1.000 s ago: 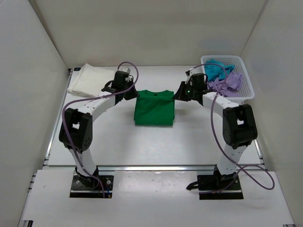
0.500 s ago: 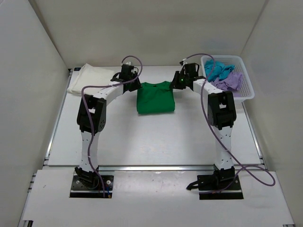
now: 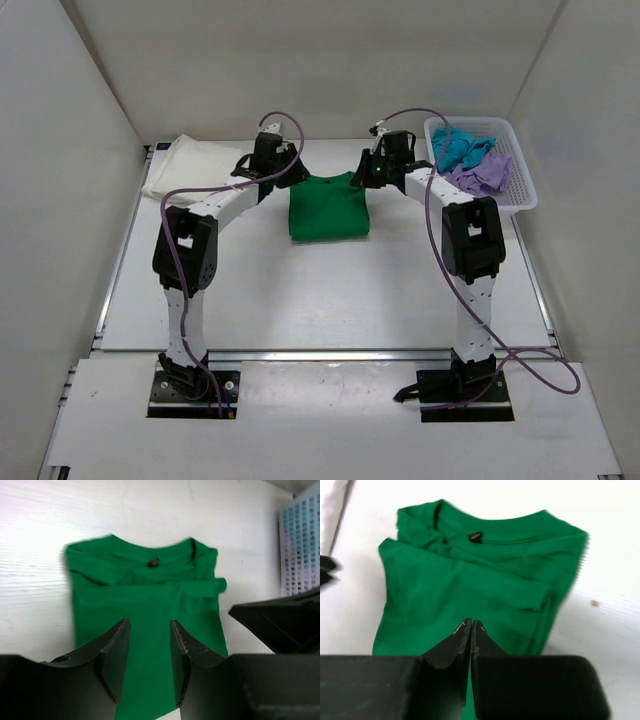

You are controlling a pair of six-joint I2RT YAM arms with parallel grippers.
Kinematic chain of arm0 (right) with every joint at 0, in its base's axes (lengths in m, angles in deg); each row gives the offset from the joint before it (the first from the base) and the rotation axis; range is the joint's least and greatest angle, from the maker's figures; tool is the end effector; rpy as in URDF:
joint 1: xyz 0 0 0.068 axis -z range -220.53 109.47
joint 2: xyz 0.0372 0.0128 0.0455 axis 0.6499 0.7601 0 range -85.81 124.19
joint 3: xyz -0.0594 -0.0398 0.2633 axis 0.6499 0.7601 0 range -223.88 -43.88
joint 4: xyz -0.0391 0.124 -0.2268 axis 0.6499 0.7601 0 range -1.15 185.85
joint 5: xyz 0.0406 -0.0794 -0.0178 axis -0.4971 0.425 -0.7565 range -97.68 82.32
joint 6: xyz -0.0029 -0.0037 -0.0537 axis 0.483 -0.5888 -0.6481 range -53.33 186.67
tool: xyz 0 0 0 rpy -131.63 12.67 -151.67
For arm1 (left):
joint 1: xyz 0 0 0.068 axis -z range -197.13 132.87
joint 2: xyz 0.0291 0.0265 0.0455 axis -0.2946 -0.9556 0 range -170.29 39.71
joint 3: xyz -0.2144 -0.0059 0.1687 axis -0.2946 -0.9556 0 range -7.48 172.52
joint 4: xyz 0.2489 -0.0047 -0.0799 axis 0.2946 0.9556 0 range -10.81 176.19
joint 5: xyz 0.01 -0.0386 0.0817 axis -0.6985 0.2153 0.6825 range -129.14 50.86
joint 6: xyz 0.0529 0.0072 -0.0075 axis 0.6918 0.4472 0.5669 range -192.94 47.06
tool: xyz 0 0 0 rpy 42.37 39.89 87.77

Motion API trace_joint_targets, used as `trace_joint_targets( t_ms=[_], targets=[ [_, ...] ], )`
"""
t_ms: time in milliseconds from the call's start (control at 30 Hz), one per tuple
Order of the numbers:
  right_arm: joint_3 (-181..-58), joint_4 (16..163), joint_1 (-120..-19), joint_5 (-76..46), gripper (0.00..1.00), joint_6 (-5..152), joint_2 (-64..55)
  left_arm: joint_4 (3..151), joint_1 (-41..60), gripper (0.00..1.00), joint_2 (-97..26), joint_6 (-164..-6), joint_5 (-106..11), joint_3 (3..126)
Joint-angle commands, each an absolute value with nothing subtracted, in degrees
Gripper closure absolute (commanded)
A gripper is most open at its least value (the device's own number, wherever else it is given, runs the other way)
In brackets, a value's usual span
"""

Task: Fold and stack the t-shirts
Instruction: Fold the long partially folded tshirt into a neat square

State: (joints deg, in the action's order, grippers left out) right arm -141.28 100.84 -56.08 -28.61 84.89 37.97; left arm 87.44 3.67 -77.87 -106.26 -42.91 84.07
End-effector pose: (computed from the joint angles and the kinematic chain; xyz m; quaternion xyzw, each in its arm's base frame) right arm 0.4753 0.1454 0.2112 -0.0584 0.8868 0.2809 0.3622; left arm 0.4471 -0.1724 0.2323 -0.0810 0.8800 -0.2384 0.4027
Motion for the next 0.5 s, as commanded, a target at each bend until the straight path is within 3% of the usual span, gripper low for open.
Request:
trace_joint_targets(
  t_ms=[0, 200, 300, 467],
  targets=[
    [-143.01, 98.07, -56.17, -33.95, 0.99, 86.71, 40.56, 86.40, 5.72, 0.51, -81.13, -107.30, -47.22, 84.80],
    [-151.53, 100.44, -54.51, -35.10, 0.95, 90.22, 52.07, 85.88, 6.07, 0.49, -82.55, -108.53, -49.07, 81.30],
    [-158.38, 101.24, -54.59, -36.33, 0.96, 92.59, 55.86, 82.54, 5.81, 0.46, -77.91, -108.88, -48.72, 72.69],
    [-158.76, 102.38, -55.64, -36.25, 0.98, 92.87, 55.09, 77.87, 4.40, 0.35, -69.04, -108.71, -48.64, 58.55]
  ],
)
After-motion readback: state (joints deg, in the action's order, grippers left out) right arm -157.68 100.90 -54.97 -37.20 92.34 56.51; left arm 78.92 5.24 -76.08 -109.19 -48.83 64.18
